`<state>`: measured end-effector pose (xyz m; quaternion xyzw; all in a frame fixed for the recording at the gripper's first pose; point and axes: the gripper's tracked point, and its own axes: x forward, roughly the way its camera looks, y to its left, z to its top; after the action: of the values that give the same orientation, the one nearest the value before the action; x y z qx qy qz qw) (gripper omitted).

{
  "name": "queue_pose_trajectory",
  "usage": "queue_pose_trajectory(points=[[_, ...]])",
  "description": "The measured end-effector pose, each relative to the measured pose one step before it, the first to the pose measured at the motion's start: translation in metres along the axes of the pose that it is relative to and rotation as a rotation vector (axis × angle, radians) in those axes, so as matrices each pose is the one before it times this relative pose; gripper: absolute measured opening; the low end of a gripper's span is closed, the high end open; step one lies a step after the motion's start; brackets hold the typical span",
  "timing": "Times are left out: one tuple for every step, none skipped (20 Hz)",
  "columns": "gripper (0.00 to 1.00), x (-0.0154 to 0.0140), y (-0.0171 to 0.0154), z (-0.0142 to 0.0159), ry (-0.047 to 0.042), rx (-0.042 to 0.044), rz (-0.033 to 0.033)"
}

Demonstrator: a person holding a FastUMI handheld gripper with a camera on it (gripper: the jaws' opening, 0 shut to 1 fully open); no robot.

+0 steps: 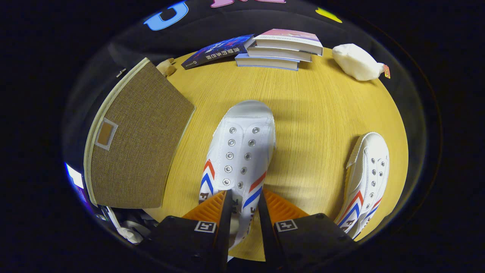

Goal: Open the storage box then place both shoes into the box .Put the left shoe in first, then the right shoe, with the right side of both shoes facing outward in a uniform manner.

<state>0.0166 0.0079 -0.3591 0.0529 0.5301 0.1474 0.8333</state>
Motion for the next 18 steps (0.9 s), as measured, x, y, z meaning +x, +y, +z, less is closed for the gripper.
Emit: queue_pose_trajectory(points=[[0.42,0.00134,0.00030,0.00004,-0.00091,0.01113,-0.00002],[0.39,-0.00159,-0.00083,-0.00041,0.00297,0.01678,0.00309],[0.36,0.00051,-0.00156,0.00046,0.00682,0.01356,-0.00296],[0.27,-0.00196,-0.00298,0.00183,-0.00760,0.03180,-0.00745],[0.22,0.00196,-0.00071,-0.00117,0.00284,0.03690,-0.00184],[0.12,-0.00227,-0.00060,0.00123,-0.00933,0.03963,0.00429],[0.12,0.00089,0.00047,0.00044,-0.00759,0.02318,0.00539],[0.06,-0.00082,-0.00068,0.00076,-0.00635,0.01035,0.00357],[0.06,-0.00005,0.00012,-0.00033,-0.00077,0.00234,0.00073],[0.06,-0.00161,0.00083,0.00010,-0.00470,0.00767,-0.00054],[0.06,-0.00202,0.00228,-0.00027,-0.00480,0.00780,0.00606],[0.06,-0.00287,0.00326,0.00113,-0.00988,0.01011,0.00534],[0.06,-0.00383,0.00301,0.00064,-0.00596,0.01202,-0.00087],[0.06,-0.00669,0.00307,0.00191,-0.01134,0.01761,0.00207],[0.06,-0.00753,0.00404,0.00371,-0.01796,0.02501,0.00495],[0.06,-0.01008,0.00507,0.00424,-0.01494,0.02475,0.00868],[0.06,-0.01191,0.00529,0.00508,-0.01698,0.01500,0.00577],[0.06,-0.01378,0.00454,0.00668,-0.01911,0.00655,0.00114]])
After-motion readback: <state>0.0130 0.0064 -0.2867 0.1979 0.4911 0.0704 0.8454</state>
